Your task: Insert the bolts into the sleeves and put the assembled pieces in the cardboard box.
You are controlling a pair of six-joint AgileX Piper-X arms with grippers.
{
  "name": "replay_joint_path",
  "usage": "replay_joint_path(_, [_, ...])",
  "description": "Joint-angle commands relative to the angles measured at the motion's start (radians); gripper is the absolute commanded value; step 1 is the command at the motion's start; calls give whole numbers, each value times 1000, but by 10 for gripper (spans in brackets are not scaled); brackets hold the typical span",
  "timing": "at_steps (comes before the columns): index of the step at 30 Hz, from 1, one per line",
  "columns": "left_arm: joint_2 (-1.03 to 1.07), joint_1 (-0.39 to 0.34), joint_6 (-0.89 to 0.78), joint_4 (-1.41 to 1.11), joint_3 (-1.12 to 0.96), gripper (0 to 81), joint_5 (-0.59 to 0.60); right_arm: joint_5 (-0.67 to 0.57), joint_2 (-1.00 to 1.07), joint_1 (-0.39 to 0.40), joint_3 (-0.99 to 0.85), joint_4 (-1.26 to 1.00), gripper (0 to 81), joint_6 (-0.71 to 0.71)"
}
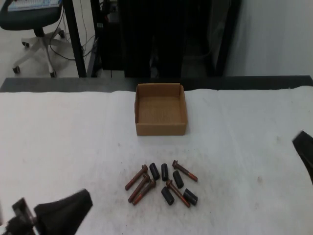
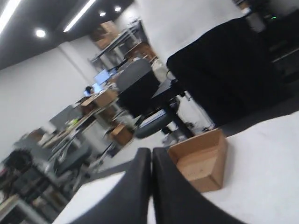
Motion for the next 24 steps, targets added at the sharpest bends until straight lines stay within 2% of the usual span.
replay_joint_path(1, [127,-4,116,93,-92,3,36,-146,44,-1,-92,91,92,-156])
replay_joint_path(3, [273,-4,217,155,-179,3,33,-153,112,-1,-224,296,138,-315])
replay_joint_path(5, [444,-4,258,195,-273,3,21,-100,194,-1,-340,505,171,-460])
replay_joint_path(8, [701,-4,257,276,-424,12,10,-47,331,-1,-489,719,180,-556])
replay_joint_path(10, [872,-4,279,366,-539,59,10,-47,401,-1,-548,755,180,-569])
replay_joint_path(14, [1176,-5,362,635,-825,238,6,-55,488,-1,-625,754,180,-566])
replay_joint_path(16, [1288,-5,362,728,-943,312,-44,-59,509,-1,-639,749,180,-566])
replay_joint_path(17, [1342,-5,362,768,-1003,324,-95,-66,517,-1,-639,747,180,-566])
replay_joint_path(20, [1471,-13,364,842,-1135,324,-111,-99,538,-1,-639,765,180,-566])
replay_joint_path(24, [1585,-37,519,865,-1226,324,-138,-104,551,-1,-639,782,180,-534])
